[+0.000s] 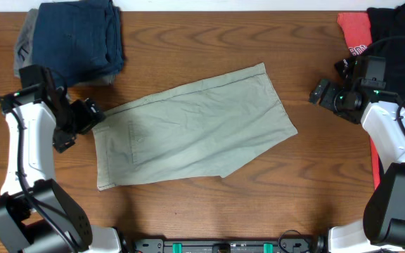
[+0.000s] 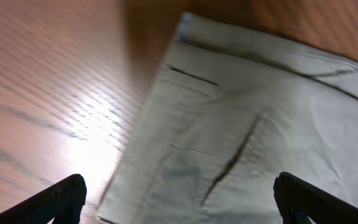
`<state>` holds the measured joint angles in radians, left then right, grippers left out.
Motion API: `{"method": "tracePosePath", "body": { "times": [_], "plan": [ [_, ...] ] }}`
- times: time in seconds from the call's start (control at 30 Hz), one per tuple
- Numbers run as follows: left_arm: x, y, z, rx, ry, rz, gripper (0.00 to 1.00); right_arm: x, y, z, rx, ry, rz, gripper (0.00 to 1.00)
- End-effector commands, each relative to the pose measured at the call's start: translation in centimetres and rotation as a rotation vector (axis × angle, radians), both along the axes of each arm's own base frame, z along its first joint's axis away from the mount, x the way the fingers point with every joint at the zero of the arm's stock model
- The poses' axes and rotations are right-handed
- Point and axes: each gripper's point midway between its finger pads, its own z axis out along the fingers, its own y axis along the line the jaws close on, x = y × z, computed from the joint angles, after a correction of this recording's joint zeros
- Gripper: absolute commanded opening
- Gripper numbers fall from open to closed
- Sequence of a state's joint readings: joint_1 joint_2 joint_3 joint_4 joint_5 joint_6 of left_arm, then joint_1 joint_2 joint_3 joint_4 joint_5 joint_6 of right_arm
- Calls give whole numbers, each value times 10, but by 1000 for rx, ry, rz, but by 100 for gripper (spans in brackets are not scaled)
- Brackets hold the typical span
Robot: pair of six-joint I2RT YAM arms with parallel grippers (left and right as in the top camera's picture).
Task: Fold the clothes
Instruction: 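Move the left gripper to the shorts' left waistband edge and grasp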
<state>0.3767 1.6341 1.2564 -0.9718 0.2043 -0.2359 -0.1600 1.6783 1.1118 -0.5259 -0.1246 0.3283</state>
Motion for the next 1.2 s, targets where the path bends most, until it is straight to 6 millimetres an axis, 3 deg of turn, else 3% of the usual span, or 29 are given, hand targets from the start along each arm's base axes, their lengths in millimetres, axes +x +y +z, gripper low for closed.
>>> {"method": "tracePosePath", "body": {
  "times": [0.0, 0.17, 0.47, 0.9, 1.17],
  "plan": [
    [-6, 13, -12, 1, 44, 38, 98, 6, -2, 8, -3, -24, 8, 99],
    [-9, 17, -26, -15, 78, 55, 98, 6, -2, 8, -3, -23, 8, 99],
    [4, 23, -37, 4, 46, -7, 98, 6, -2, 8, -3, -23, 8, 99],
    [-17, 13, -68, -33, 128, -40, 98, 6, -2, 8, -3, -23, 8, 99],
    [-18, 4, -86, -77, 110, -43, 98, 6, -2, 8, -3, -23, 8, 99]
  ]
}}
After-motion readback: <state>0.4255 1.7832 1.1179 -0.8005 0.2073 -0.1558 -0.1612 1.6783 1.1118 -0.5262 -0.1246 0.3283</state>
